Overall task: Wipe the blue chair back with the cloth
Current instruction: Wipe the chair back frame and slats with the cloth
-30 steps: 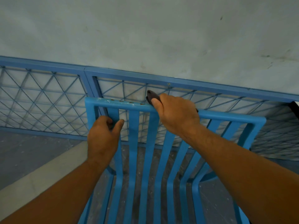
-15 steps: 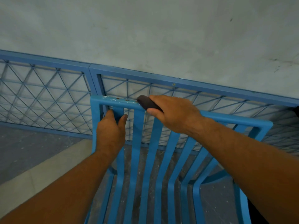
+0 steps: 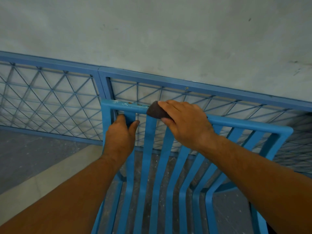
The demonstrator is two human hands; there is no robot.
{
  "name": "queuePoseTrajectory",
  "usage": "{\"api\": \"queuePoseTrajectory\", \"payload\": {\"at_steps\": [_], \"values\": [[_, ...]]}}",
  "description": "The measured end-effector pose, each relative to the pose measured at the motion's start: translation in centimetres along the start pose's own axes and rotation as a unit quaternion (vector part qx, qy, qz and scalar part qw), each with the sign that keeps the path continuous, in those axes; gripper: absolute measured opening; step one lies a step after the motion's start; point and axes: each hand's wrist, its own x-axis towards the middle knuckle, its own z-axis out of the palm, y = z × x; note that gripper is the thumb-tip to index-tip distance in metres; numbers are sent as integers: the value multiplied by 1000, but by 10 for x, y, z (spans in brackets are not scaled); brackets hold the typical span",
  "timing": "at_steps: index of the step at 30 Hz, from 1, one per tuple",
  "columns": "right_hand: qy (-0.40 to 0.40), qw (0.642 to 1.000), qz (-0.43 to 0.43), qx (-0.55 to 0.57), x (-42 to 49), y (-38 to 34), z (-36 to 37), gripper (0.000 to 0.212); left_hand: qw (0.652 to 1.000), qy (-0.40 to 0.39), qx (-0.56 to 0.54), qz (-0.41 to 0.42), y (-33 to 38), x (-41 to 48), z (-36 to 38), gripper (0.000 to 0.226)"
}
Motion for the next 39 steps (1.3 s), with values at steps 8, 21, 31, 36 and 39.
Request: {"api": "queuePoseTrajectory", "payload": {"at_steps": [8,21,31,36,39], "values": [[-96,991,84,27,46,-23,-3,49,1000,-1,-3,23,-8,1,3,25],[-36,998,-42,-18,25,-19,2,52,1000,-3,-4,27,-9,1,0,27],[-77,992,96,-3,59,-40,-7,43,1000,-4,-9,-2,-4,-1,1,31],[20,999,23,-44,30,-38,15,41,1000,4,-7,-25,-1,-4,1,33],[-3,999,13,-50,25,-35,16,44,1000,-2,-7,-11,3,-6,-6,28]]}}
